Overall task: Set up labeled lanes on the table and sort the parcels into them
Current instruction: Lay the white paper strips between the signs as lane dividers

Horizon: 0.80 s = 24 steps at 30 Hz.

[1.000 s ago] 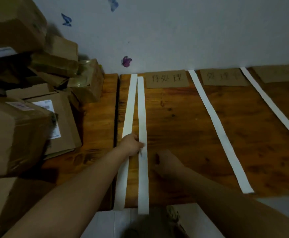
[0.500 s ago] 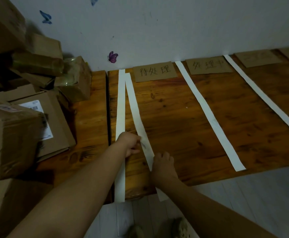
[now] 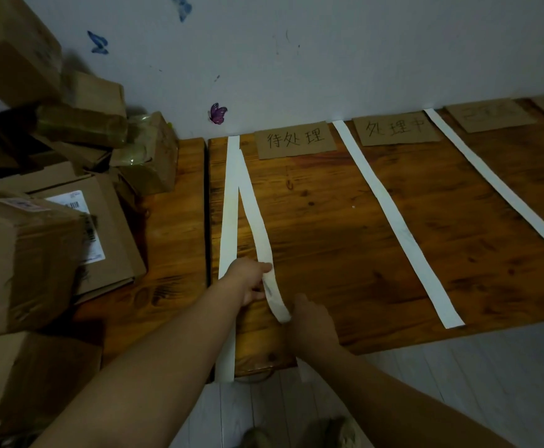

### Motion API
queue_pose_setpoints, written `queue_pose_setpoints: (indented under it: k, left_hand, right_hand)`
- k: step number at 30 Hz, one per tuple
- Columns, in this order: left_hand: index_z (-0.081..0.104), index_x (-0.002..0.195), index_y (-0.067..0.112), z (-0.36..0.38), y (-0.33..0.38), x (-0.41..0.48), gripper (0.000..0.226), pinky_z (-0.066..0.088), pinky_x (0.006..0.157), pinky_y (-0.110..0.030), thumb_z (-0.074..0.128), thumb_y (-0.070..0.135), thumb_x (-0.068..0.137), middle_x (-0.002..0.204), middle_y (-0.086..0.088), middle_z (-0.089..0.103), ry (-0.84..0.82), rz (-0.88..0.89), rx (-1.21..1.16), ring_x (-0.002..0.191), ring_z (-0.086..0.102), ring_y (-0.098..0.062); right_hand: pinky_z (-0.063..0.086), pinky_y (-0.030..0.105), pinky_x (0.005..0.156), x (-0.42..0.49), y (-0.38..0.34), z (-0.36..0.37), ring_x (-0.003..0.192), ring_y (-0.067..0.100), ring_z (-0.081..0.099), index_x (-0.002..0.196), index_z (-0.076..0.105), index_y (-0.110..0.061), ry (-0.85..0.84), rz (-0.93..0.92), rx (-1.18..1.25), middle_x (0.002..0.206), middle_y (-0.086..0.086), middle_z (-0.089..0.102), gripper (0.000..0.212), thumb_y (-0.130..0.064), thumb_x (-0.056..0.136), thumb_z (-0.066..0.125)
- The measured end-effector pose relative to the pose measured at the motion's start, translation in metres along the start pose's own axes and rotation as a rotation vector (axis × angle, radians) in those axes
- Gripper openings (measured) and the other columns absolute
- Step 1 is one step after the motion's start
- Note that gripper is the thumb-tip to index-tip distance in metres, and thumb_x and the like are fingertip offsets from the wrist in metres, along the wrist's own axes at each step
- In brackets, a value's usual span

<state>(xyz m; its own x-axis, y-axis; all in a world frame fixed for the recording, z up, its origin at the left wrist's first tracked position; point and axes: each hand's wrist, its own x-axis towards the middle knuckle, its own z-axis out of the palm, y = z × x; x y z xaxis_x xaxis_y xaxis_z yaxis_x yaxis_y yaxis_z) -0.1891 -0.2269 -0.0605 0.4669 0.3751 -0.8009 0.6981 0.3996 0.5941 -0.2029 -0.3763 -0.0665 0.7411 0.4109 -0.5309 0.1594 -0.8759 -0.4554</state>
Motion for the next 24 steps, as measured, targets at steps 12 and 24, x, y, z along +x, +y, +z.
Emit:
queue_pose_setpoints:
  k: [12,24]
  left_hand:
    - [0.055,0.099,0.010,0.005,0.051,-0.021,0.011,0.053,0.062,-0.038,0.060,0.007,0.089,0.098,-0.011,0.060,-0.119,0.051,-0.180,0.088,0.060,-0.025]
    - [0.056,0.097,0.011,0.162,0.155,-0.105,0.011,0.056,0.051,-0.031,0.054,0.002,0.091,0.094,-0.010,0.065,-0.203,0.395,-0.149,0.082,0.065,-0.020]
  right_hand:
    - [0.043,0.038,0.100,-0.031,0.008,-0.057,0.130,0.026,0.042,0.140,0.036,-0.023,-0.029,-0.117,0.362,0.141,0.002,0.045,0.053,-0.014,0.092,0.056]
    - [0.036,0.013,0.057,-0.044,0.090,-0.209,0.073,0.003,0.052,0.096,0.052,-0.027,0.289,-0.152,0.410,0.085,-0.012,0.052,0.004,-0.031,0.096,0.052]
